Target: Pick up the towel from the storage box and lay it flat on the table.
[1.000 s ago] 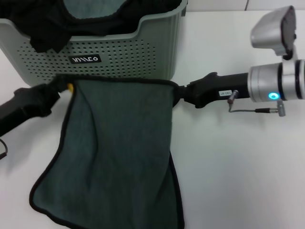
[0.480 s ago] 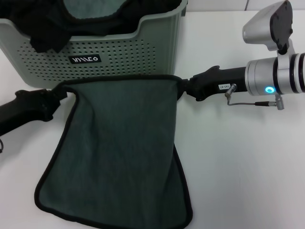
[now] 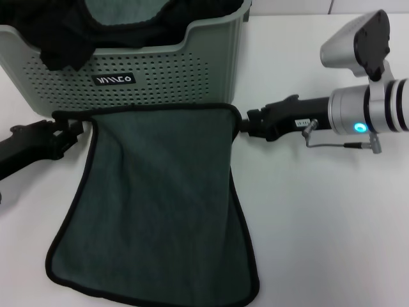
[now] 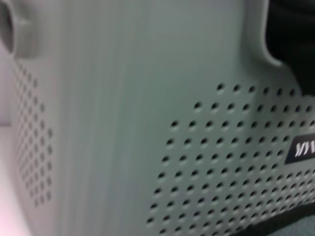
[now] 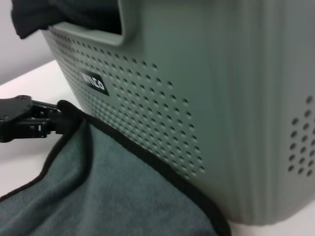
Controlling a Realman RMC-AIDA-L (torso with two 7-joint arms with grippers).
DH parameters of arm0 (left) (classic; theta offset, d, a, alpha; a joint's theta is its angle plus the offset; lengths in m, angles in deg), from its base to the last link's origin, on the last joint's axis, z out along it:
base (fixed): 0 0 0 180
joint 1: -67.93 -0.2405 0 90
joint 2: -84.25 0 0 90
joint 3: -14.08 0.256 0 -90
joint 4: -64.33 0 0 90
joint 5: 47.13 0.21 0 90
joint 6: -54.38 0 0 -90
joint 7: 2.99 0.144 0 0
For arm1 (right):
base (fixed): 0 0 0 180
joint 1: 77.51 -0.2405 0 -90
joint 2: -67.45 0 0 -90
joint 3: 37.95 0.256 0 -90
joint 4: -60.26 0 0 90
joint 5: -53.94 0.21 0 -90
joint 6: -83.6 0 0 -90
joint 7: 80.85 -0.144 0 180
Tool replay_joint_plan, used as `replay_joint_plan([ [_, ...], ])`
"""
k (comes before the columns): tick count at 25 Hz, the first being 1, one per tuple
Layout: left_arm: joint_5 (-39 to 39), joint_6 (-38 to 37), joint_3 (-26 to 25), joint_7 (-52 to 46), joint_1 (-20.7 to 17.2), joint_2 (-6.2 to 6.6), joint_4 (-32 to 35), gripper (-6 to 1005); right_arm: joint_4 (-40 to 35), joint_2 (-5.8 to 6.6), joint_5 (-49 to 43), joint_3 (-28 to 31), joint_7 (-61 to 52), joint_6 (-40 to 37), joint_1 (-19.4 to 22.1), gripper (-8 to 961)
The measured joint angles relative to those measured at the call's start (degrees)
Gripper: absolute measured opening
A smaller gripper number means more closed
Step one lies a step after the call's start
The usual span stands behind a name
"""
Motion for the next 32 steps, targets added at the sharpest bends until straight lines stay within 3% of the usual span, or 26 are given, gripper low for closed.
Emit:
replay_joint_plan([
  [6,-0.15,-0.60,0.01,-0.38,-2.64,-0.13,0.80,306,-5.84,0.29,0.00,-0.51,-0.74,0.75,5.27,324],
  [10,-1.35,-3.09,-0.94,-0.29,-5.93,-0.23,3.17,445,-15.31,0.49,0.04,0.45,1.36,2.76,12.52,506],
  [13,-3.59,-12.77,-4.41,1.51,-8.20,-0.61,4.05,564,-20.94,0.39,0.59,2.86,5.90,8.60,16.84,584],
  [15,-4.08,-22.31,-6.11,4.06,-8.91,-0.76,3.81,763,-22.48,0.32,1.19,4.29,10.08,15.47,18.11,637],
  [19,-3.30,-38.67,-6.10,7.83,-8.54,-1.37,3.85,760,-23.62,0.49,1.98,5.20,18.12,29.70,18.39,744],
  [24,0.30,-51.88,-5.37,9.02,-4.91,-1.93,3.96,757,-26.83,0.27,3.49,7.86,27.13,44.83,19.57,888],
  [27,2.56,-55.10,-2.85,9.29,-2.10,-2.83,4.08,757,-27.10,0.26,6.73,7.99,31.94,46.80,20.53,888],
  [32,2.88,-55.34,-0.22,9.29,0.57,-3.03,3.98,757,-27.11,0.20,9.34,7.77,36.83,46.99,22.42,888],
])
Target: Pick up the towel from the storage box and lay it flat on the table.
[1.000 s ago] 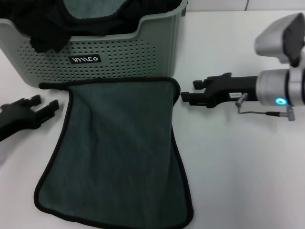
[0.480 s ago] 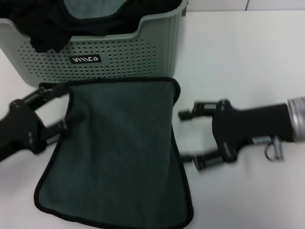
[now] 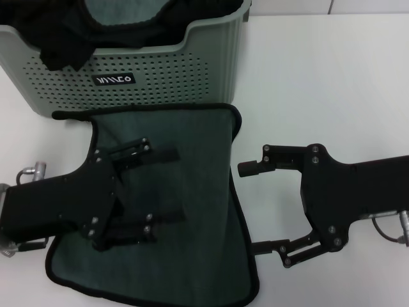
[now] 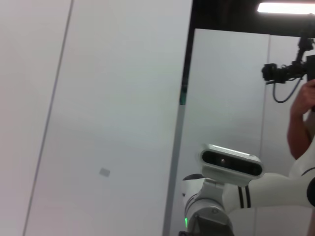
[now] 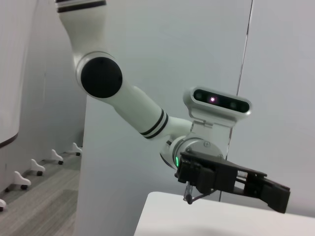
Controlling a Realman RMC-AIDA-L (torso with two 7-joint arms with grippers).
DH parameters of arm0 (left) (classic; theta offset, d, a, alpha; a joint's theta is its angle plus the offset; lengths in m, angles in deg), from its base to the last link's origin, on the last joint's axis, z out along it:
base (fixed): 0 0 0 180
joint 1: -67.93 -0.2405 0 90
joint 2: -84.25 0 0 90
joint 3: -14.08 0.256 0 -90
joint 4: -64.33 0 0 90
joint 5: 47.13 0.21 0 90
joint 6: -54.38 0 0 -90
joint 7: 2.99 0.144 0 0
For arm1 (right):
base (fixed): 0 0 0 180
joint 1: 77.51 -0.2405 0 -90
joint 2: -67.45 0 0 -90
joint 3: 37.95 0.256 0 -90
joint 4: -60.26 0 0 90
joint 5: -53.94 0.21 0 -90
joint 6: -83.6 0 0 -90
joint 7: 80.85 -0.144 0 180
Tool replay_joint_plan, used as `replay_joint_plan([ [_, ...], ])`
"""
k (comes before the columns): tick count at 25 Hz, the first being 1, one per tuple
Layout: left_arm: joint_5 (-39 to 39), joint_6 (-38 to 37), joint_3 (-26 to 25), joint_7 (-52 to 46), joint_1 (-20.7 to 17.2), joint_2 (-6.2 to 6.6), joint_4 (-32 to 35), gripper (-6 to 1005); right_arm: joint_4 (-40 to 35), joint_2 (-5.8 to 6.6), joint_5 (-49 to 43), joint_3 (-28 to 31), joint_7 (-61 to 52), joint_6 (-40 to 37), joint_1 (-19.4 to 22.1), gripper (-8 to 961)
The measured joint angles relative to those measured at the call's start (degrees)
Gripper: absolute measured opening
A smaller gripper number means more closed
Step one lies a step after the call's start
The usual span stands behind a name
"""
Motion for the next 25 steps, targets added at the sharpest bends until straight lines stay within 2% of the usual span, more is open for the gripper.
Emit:
replay_joint_plan([
  [9,-0.52,-0.17,-0.40,-0.63,-0.02,0.41,-0.23,758,0.57,-0.11,1.13,-0.30,1.63,0.27,0.21,888],
  [25,-1.54,-0.36,-0.41,-0.16,-2.83,-0.63,0.16,757,2.53,-0.12,1.19,-0.93,1.79,-0.10,0.07,888],
])
